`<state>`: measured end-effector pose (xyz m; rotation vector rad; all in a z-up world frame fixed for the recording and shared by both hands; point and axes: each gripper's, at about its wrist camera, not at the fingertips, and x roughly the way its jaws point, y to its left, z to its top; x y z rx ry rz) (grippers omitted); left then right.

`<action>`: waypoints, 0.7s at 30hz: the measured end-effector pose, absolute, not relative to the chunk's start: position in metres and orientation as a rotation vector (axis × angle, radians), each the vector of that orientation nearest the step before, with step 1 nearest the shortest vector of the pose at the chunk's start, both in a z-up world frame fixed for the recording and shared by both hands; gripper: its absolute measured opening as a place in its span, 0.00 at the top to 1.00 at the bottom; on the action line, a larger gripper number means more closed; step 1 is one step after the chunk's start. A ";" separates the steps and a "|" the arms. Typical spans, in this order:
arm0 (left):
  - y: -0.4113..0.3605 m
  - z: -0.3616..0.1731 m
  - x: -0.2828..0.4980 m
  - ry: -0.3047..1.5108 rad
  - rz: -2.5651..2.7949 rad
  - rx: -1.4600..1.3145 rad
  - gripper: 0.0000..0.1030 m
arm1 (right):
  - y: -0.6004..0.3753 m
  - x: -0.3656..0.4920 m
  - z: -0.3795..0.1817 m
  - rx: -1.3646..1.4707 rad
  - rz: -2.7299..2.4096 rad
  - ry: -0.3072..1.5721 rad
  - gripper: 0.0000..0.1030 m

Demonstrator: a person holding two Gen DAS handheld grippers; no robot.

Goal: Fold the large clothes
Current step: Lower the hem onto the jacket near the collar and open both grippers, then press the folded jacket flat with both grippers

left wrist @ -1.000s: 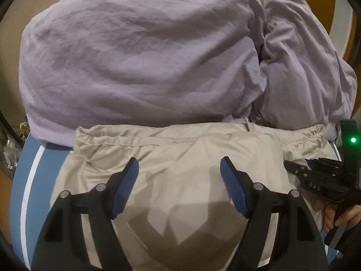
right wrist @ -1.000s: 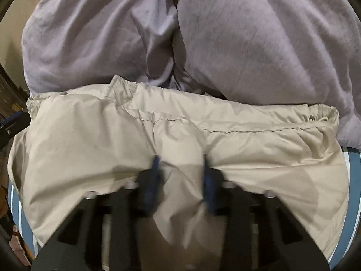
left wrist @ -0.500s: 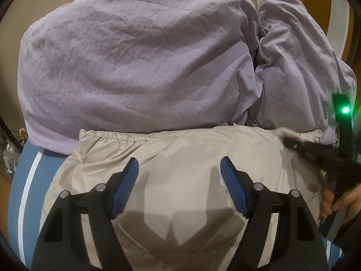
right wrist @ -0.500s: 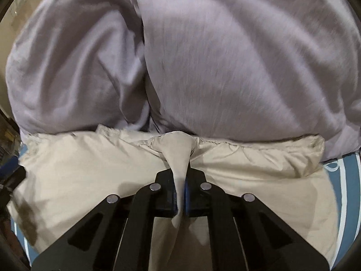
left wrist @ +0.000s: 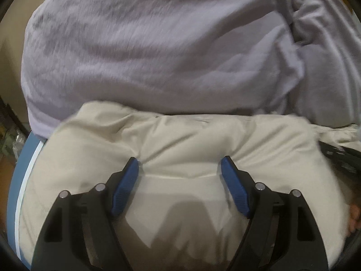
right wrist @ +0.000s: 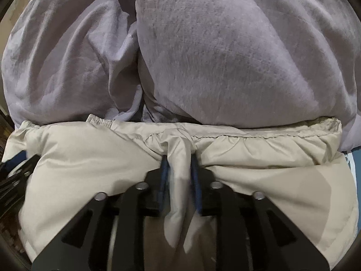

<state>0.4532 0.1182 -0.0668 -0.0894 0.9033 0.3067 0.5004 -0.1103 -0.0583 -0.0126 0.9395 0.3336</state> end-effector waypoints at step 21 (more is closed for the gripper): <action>0.133 -0.089 0.463 0.912 0.332 -0.120 0.21 | -0.147 0.461 -0.066 -0.070 0.198 0.838 0.38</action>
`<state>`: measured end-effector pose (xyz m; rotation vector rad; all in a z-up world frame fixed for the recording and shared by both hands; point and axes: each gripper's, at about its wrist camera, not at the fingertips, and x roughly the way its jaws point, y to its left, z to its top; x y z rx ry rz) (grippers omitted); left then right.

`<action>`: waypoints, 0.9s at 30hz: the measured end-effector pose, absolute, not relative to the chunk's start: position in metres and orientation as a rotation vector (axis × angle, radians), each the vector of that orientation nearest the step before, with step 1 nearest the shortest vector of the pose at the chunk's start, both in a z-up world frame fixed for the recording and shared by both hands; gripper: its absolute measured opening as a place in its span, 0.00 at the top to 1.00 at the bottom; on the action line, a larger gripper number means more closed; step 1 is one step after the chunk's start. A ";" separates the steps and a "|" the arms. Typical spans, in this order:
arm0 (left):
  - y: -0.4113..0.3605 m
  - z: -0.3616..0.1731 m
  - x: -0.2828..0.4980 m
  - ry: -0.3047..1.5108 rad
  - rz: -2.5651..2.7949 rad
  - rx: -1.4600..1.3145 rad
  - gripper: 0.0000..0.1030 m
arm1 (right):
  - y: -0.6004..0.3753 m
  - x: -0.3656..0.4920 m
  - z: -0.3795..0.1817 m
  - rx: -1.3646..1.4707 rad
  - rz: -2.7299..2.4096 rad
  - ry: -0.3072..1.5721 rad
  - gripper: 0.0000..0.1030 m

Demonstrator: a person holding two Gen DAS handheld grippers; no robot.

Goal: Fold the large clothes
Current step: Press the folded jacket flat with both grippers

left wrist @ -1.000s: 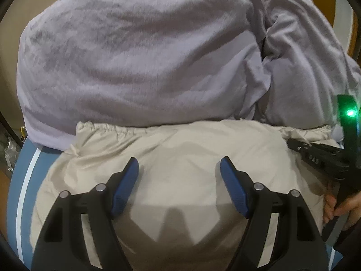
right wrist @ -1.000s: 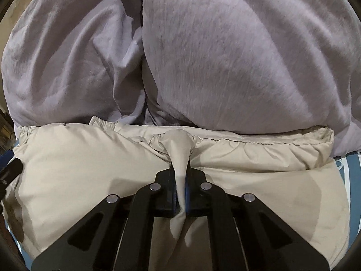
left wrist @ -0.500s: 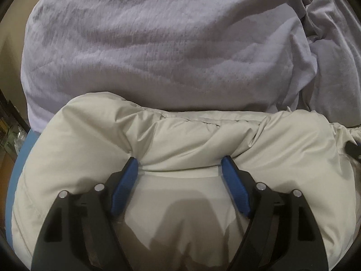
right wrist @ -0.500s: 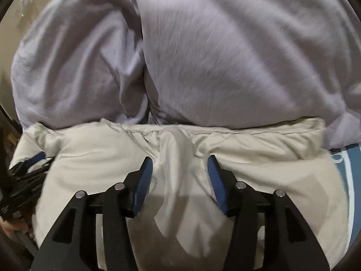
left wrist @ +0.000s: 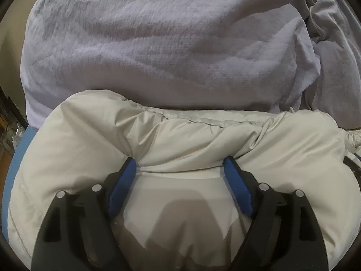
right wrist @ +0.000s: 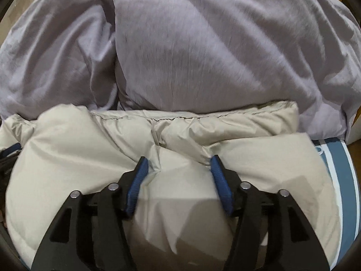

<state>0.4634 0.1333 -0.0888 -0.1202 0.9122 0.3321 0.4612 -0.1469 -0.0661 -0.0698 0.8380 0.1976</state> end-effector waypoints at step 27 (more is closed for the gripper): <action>0.090 -0.069 0.465 0.838 0.230 -0.180 0.22 | -0.055 0.453 -0.077 -0.050 0.301 0.818 0.29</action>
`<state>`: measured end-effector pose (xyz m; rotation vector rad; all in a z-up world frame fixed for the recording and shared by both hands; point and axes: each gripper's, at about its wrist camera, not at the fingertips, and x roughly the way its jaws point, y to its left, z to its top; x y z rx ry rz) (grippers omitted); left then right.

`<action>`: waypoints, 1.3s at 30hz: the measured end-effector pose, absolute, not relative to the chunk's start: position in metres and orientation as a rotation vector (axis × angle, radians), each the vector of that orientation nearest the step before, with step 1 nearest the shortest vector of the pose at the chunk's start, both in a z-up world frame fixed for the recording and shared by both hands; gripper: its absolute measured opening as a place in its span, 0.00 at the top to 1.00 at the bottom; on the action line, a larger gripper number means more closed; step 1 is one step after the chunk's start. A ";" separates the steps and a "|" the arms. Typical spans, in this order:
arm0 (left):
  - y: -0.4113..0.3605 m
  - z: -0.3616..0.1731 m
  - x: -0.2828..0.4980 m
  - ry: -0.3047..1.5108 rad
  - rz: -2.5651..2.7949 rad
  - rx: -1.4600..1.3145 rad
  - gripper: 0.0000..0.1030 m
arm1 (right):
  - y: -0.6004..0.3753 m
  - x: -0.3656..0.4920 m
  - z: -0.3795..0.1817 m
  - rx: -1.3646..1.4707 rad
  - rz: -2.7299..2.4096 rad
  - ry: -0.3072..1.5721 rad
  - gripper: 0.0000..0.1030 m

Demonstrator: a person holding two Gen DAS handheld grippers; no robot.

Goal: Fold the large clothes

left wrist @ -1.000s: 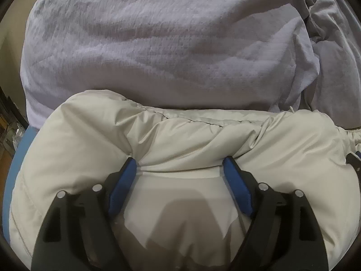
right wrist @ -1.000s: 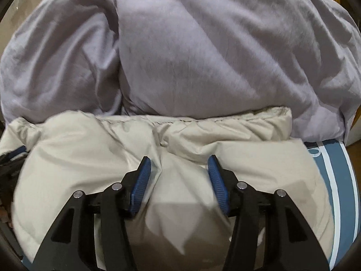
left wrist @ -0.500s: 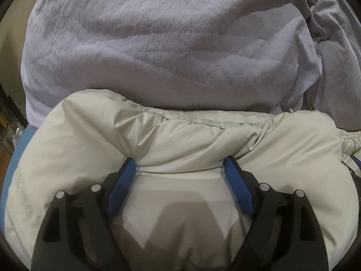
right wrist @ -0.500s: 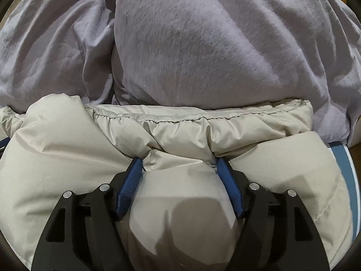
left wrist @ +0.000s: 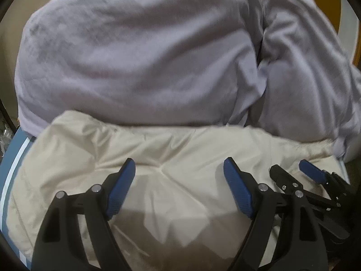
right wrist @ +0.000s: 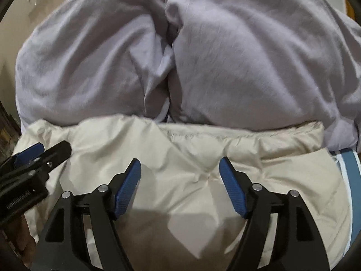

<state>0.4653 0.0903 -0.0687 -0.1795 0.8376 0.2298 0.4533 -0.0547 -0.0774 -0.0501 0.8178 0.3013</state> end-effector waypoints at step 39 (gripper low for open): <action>0.207 -0.080 0.480 0.840 0.513 -0.058 0.18 | -0.158 0.515 -0.081 -0.067 0.041 0.771 0.27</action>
